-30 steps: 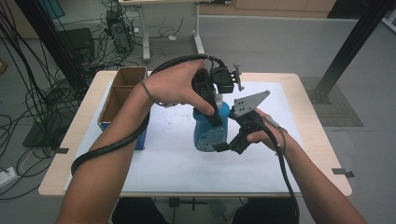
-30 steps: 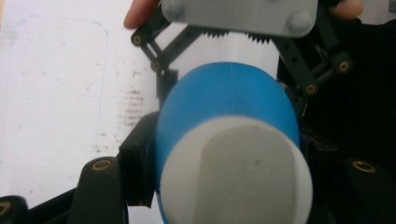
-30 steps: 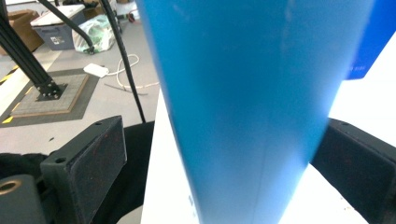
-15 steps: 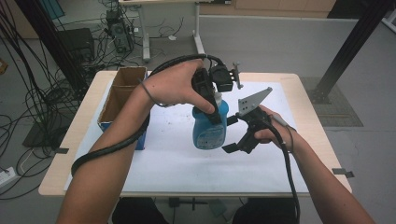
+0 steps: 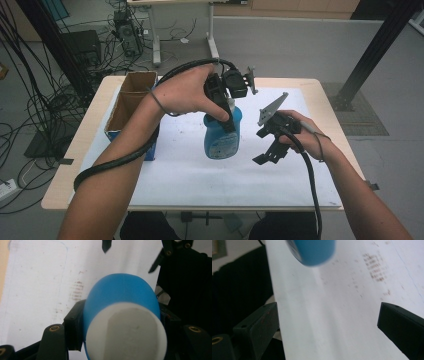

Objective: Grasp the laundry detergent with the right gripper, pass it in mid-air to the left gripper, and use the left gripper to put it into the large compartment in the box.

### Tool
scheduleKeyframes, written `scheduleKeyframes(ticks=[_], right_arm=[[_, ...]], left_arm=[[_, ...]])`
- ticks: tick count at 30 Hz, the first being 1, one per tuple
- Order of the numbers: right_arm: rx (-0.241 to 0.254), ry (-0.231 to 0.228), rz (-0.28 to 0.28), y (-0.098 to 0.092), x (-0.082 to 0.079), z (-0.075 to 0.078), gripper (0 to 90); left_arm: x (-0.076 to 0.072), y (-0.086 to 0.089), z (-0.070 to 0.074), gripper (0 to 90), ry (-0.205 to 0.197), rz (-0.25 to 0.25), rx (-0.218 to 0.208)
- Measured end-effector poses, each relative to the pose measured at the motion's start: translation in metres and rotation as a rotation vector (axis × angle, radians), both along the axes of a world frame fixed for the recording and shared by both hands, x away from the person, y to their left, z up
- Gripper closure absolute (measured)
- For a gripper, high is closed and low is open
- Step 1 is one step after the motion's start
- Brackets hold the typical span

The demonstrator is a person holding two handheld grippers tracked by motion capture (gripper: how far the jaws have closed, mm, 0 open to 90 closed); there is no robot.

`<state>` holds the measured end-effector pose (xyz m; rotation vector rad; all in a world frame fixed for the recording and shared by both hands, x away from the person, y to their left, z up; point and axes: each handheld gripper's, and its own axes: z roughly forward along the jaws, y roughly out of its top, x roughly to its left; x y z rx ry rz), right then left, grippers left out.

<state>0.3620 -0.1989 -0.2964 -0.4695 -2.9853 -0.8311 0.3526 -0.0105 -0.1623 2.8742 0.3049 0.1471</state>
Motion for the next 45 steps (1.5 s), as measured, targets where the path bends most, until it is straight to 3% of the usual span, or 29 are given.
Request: scheduleKeyframes(ticks=[9,13,23,27,35,40,45], right_arm=[[-0.169,0.032,-0.101,-0.018,0.008,-0.006,3.9],[-0.215,0.054,-0.142,-0.027,0.011,-0.009,4.0],[-0.213,0.042,-0.171,-0.032,0.012,-0.012,4.3],[-0.207,0.043,-0.181,-0.033,0.013,-0.015,4.4],[-0.198,0.040,-0.185,-0.034,0.015,-0.020,4.3],[-0.194,0.044,-0.193,-0.033,0.016,-0.021,4.3],[-0.188,0.050,-0.193,-0.032,0.017,-0.022,4.3]], left_arm=[[-0.003,0.002,0.001,37.6,0.008,0.011,0.016],[-0.004,0.002,0.000,37.7,0.011,0.008,0.021],[-0.004,-0.004,0.002,37.7,0.003,0.030,0.042],[-0.002,-0.005,0.007,37.7,-0.003,0.076,0.035],[0.009,-0.006,0.023,37.7,-0.021,0.226,0.036],[0.013,-0.007,0.035,37.7,-0.038,0.279,0.052],[0.017,-0.003,0.049,37.7,-0.052,0.324,0.035]])
